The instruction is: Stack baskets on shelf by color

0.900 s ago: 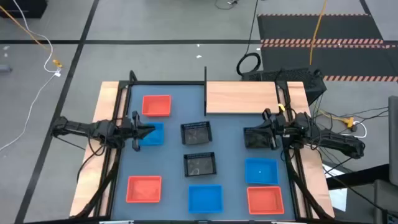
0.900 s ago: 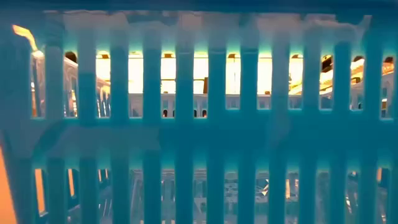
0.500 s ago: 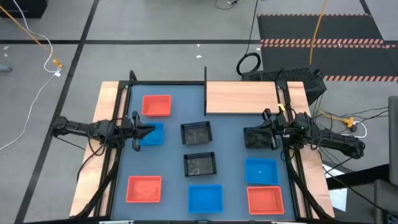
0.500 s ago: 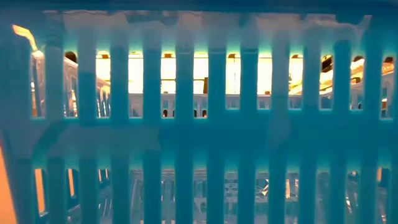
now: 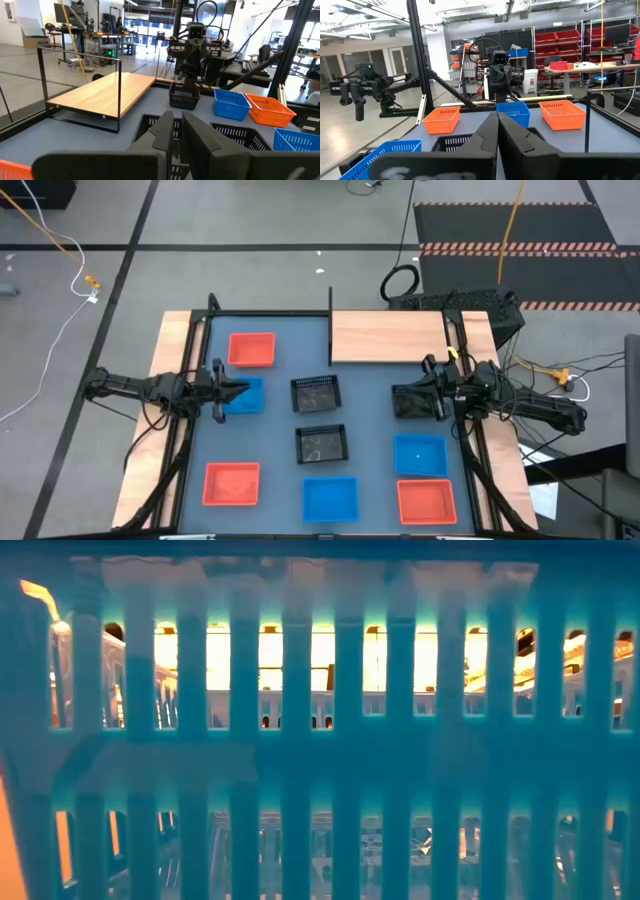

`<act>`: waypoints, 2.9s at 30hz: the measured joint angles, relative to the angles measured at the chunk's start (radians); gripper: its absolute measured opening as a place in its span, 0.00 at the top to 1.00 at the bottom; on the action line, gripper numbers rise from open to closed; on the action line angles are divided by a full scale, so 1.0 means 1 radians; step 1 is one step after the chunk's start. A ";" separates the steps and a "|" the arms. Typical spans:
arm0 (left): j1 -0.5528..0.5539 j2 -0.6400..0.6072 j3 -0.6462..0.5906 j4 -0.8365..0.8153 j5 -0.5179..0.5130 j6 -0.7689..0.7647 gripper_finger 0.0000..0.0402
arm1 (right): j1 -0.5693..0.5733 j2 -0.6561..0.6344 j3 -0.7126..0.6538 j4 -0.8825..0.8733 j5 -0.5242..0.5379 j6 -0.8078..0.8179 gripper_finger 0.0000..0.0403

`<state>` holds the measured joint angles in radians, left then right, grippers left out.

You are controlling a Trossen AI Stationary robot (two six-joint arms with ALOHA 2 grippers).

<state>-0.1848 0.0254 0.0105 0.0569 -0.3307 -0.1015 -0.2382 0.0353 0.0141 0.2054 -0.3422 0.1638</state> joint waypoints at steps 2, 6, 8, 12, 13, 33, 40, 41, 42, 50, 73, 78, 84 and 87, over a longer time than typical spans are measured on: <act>0.000 0.000 0.000 0.000 0.000 0.000 0.90 | 0.000 0.000 0.000 0.000 0.000 0.000 1.00; 0.000 0.000 0.000 0.000 0.000 0.000 0.90 | 0.000 0.000 0.000 0.000 0.000 0.000 1.00; 0.000 0.000 0.000 0.000 0.000 0.000 0.90 | 0.000 0.000 0.000 0.000 0.000 0.000 1.00; 0.000 0.000 0.000 0.000 0.000 0.000 0.90 | 0.000 0.000 0.000 0.000 0.000 0.000 1.00; 0.000 0.000 0.000 0.000 0.000 0.000 0.90 | 0.000 0.000 0.000 0.000 0.000 0.000 1.00; 0.000 0.000 0.000 0.000 0.000 0.000 0.90 | 0.000 0.000 0.000 0.000 0.000 0.000 1.00; 0.000 0.000 0.000 0.005 -0.002 0.287 0.90 | 0.000 0.000 0.000 0.121 0.011 -0.019 1.00; 0.000 0.000 0.000 0.006 -0.002 0.340 0.90 | 0.000 0.000 0.000 0.142 0.022 -0.019 1.00; 0.000 0.000 0.000 0.007 -0.002 0.376 0.90 | 0.000 0.000 0.000 0.157 0.028 -0.019 1.00; 0.000 0.000 -0.002 0.020 -0.002 0.404 0.90 | 0.000 0.009 0.000 0.171 0.209 -0.045 1.00; 0.016 0.000 -0.001 0.243 -0.116 0.321 0.90 | -0.003 0.467 0.023 0.524 0.525 -0.106 1.00; 0.081 0.001 -0.001 0.272 -0.125 0.519 0.90 | -0.002 0.537 0.023 0.585 0.520 -0.160 1.00; 0.189 0.001 -0.001 0.283 -0.131 0.478 0.90 | -0.005 0.589 0.023 0.576 0.526 -0.256 1.00; 0.231 0.006 -0.001 0.251 -0.131 0.401 0.90 | -0.003 0.608 0.023 0.555 0.523 -0.250 1.00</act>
<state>0.0457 0.0309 0.0097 0.3078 -0.4621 0.2995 -0.2410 0.6436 0.0372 0.7605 0.1806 -0.0860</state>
